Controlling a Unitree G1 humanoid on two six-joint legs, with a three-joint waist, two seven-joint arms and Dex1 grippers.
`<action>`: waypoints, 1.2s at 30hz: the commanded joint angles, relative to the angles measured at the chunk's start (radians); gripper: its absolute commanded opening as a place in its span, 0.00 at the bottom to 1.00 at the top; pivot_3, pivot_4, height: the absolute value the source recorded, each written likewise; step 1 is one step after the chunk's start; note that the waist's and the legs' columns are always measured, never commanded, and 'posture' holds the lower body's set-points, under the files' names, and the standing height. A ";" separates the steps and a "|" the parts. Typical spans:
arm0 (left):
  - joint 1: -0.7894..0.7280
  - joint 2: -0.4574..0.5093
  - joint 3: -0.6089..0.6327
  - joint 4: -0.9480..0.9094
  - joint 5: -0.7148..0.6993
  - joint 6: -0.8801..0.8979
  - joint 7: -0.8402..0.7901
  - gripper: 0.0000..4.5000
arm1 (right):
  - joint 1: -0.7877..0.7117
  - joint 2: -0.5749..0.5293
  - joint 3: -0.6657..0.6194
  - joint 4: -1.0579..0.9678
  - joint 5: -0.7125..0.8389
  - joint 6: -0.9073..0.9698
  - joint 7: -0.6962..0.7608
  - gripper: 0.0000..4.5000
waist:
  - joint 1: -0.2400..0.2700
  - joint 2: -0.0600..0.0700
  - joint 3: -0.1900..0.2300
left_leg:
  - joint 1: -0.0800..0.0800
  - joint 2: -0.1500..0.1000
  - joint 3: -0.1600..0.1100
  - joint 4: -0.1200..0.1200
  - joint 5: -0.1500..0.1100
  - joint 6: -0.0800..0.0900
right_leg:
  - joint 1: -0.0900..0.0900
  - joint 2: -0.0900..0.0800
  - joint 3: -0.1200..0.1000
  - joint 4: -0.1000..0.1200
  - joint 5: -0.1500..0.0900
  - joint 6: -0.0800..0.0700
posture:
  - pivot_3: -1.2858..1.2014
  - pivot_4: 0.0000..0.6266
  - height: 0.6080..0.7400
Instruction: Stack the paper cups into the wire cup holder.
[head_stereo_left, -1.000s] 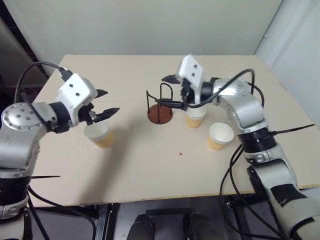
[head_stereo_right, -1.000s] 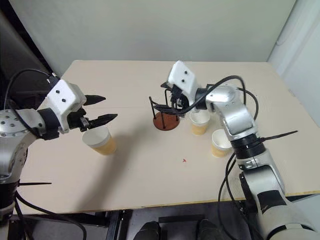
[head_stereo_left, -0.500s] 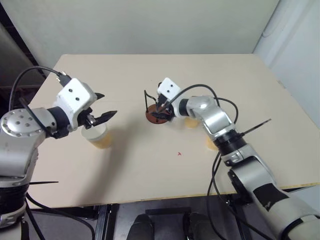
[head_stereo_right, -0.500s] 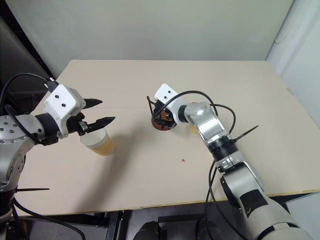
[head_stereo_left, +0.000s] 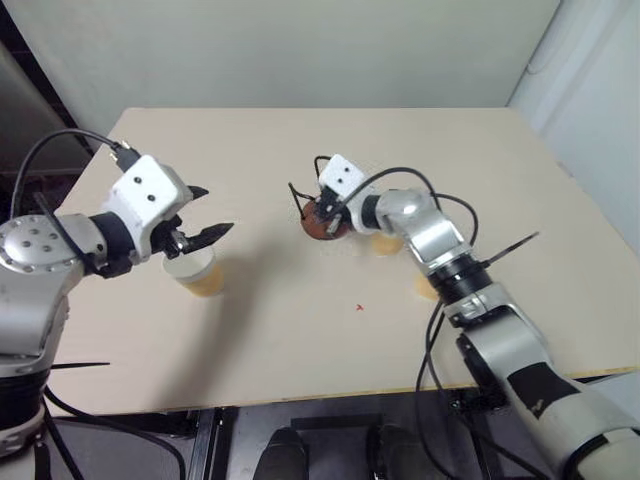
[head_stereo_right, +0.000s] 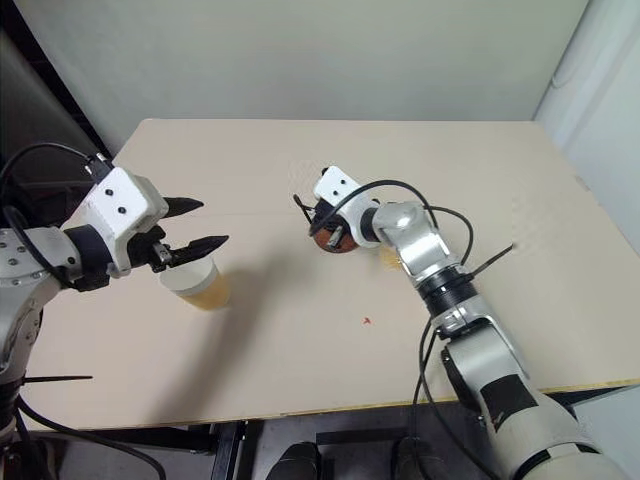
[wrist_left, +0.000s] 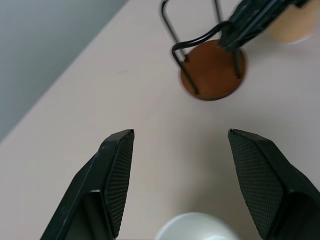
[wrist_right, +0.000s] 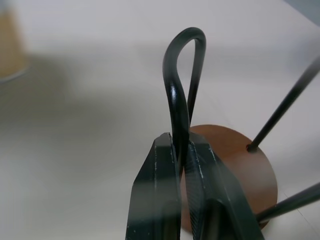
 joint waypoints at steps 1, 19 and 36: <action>0.036 0.072 0.084 -0.036 -0.082 -0.006 -0.145 0.72 | 0.047 -0.102 0.002 -0.138 0.052 -0.117 0.199 0.00 | 0.000 0.000 0.000 | -0.001 0.000 0.000 0.001 0.000 -0.001 | 0.000 0.000 0.000 -0.001 0.000 0.000 | 0.52 0.24 1.00; 0.096 0.160 0.012 -0.095 -0.177 -0.028 -0.384 0.72 | 0.232 -0.346 -0.047 -0.275 0.321 -0.181 0.674 0.00 | -0.011 0.000 0.000 | 0.015 0.005 0.007 0.012 -0.005 0.017 | 0.017 0.012 0.007 -0.001 -0.002 -0.012 | 0.52 0.24 1.00; -0.019 0.109 0.021 -0.028 -0.207 -0.039 -0.338 0.72 | 0.224 -0.745 -0.164 -0.338 0.277 -0.288 0.695 0.99 | 0.001 0.000 0.000 | 0.014 0.017 0.014 0.014 -0.010 0.017 | 0.016 0.019 0.008 -0.003 -0.003 -0.015 | 0.52 0.24 1.00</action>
